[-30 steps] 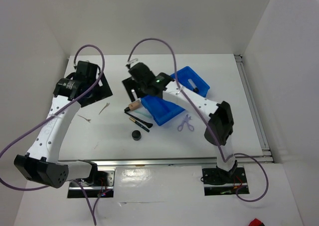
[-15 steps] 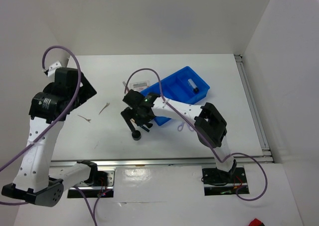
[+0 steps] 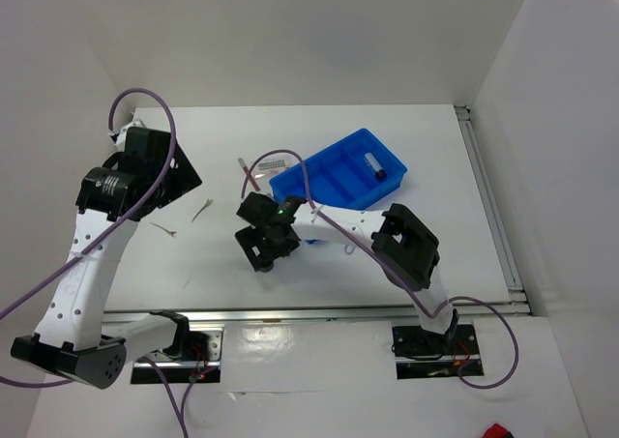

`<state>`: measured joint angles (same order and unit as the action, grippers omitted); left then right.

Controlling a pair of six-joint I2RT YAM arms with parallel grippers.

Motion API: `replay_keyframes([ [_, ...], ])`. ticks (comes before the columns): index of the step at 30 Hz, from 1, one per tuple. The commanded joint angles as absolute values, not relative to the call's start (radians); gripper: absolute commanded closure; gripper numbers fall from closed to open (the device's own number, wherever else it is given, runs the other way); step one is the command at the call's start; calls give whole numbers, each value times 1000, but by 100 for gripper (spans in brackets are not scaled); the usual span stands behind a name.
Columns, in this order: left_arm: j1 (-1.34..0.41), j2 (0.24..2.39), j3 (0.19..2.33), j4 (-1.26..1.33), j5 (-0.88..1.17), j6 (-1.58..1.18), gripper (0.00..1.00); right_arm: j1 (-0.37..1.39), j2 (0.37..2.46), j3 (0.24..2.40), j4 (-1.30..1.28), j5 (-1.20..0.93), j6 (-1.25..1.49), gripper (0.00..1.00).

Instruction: Organize the makeup

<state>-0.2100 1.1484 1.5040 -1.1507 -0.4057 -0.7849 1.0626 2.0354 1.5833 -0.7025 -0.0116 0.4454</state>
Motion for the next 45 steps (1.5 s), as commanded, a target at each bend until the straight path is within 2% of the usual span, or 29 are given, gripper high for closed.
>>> replay_keyframes([
  [1,-206,1120,1500,-1132,-408,-769,0,1077,2075,1635,-653,24,466,16],
  [9,-206,1129,1522,-1143,-426,-750,0,1095,2155,1694,-676,89,485,17],
  [13,-206,1129,1522,-1143,-436,-750,0,1104,2201,1733,-698,75,494,30],
  [18,-206,1129,1531,-1143,-436,-741,0,1114,2191,1762,-715,98,506,52],
  [22,-206,1129,1531,-1132,-436,-741,0,1132,2158,1838,-782,133,482,58],
  [28,-206,1138,1540,-1132,-445,-741,0,1120,2022,1908,-838,215,437,59],
  [35,-206,1157,1540,-1131,-457,-741,0,911,1933,1910,-881,278,407,59],
  [45,-187,1233,1494,-1101,-351,-684,0,468,1871,1861,-729,212,394,59],
])
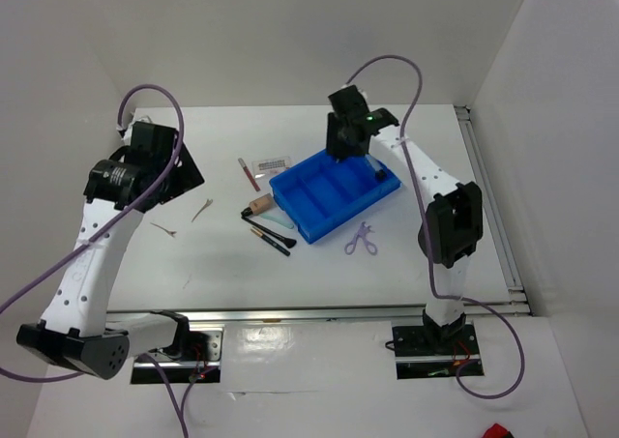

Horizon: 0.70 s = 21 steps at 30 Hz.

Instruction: Organize the makeup

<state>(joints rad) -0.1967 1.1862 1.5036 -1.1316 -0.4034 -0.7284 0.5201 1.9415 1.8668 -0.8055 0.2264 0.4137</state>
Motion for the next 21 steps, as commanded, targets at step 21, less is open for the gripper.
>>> replay_keyframes([
  [21,-178,1278,1465,-1101,-313,-655,0,282,2203,2077,-689,181,374,38],
])
